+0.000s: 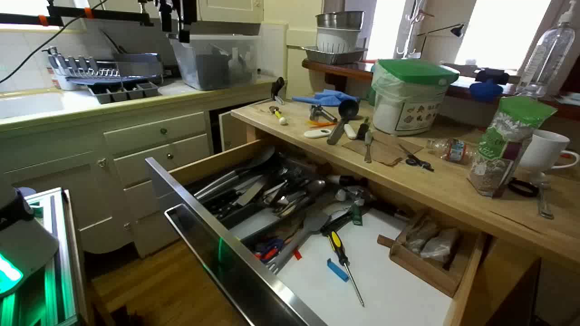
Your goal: Put the serving spoon in the drawer
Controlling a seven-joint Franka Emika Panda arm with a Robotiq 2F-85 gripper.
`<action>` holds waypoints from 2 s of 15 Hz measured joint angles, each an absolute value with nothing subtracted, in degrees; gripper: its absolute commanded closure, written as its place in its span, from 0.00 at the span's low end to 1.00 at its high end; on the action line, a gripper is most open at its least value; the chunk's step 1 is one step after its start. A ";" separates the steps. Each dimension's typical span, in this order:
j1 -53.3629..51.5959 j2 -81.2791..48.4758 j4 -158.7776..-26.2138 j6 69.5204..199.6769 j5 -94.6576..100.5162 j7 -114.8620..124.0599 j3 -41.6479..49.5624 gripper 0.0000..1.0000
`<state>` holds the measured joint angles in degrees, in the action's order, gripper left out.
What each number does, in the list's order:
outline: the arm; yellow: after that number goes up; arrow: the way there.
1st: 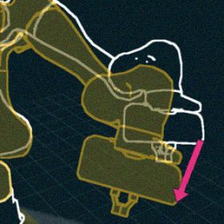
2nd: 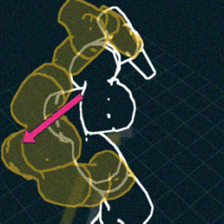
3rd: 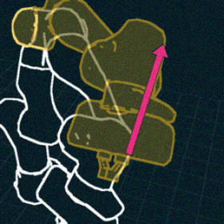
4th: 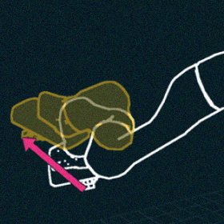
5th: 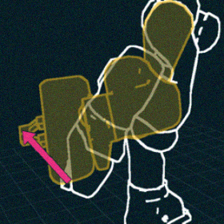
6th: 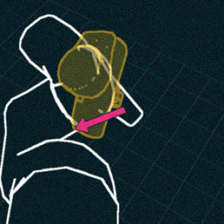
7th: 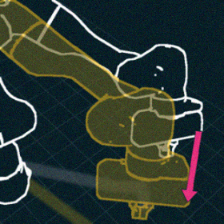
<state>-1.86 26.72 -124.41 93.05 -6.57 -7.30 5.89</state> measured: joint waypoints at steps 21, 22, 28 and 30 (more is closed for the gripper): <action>-1.42 15.57 -123.49 111.26 -7.45 -15.29 5.78 0.00; -1.42 12.88 -122.10 111.80 -7.90 -18.20 6.21 0.00; 0.79 -4.22 -107.62 112.94 -11.01 -41.13 7.85 0.00; 2.28 -9.11 -102.34 113.87 -12.17 -46.80 7.08 0.00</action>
<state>2.28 -9.11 -102.34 113.87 -12.17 -46.80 7.08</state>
